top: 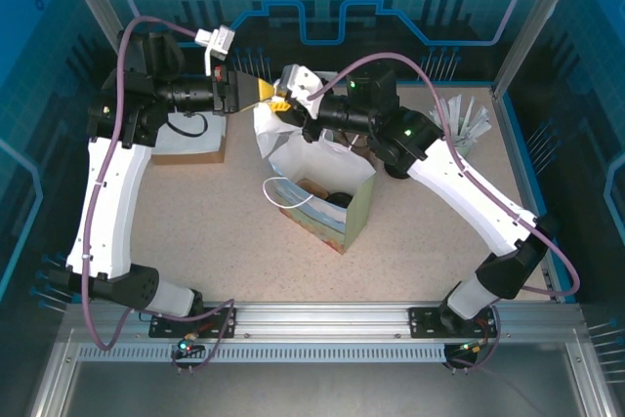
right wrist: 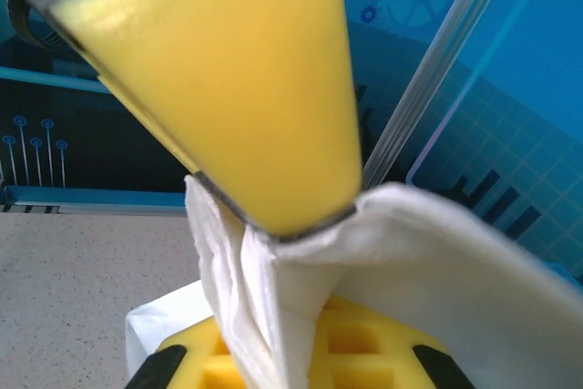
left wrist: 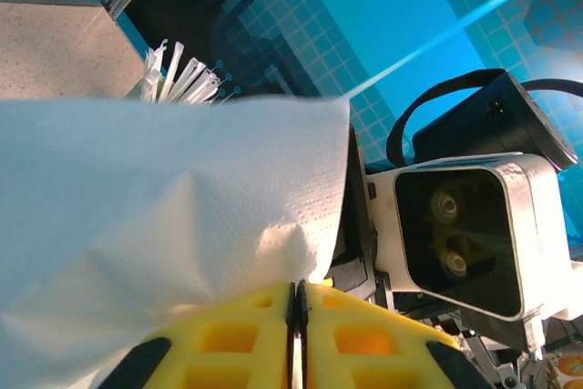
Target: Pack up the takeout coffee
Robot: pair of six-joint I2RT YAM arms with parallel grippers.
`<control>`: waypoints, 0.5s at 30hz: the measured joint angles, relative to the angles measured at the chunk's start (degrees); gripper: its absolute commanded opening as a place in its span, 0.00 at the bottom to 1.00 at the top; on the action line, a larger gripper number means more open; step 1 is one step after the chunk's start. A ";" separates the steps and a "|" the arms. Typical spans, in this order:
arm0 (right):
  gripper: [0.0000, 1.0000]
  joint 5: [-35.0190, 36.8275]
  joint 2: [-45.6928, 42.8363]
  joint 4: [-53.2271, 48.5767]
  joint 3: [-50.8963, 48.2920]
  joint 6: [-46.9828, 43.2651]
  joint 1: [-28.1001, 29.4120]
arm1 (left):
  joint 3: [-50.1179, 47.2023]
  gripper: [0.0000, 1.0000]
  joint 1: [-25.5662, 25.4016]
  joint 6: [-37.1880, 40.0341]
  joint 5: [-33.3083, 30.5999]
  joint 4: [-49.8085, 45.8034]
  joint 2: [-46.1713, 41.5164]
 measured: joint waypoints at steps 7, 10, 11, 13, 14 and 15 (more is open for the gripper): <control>0.00 3.65 -5.46 -4.13 -1.42 2.14 -0.17 | 0.35 0.59 -0.07 2.95 -8.85 -0.37 -3.85; 0.00 9.16 -8.94 -6.27 -3.21 3.50 1.77 | -3.80 0.59 -0.07 4.17 -16.15 0.17 -10.40; 0.00 11.43 -10.10 -7.06 -3.89 4.31 3.10 | -5.84 0.59 -0.07 4.44 -18.69 0.31 -13.20; 0.00 15.39 -11.65 -8.39 -4.87 6.10 5.44 | -9.73 0.59 -0.07 4.70 -23.23 0.59 -18.21; 0.00 17.49 -12.31 -9.14 -5.33 7.54 6.69 | -11.67 0.59 -0.07 4.96 -25.42 0.63 -20.55; 0.00 19.06 -12.68 -9.79 -5.62 9.03 7.48 | -13.27 0.59 -0.07 5.22 -27.30 0.61 -22.38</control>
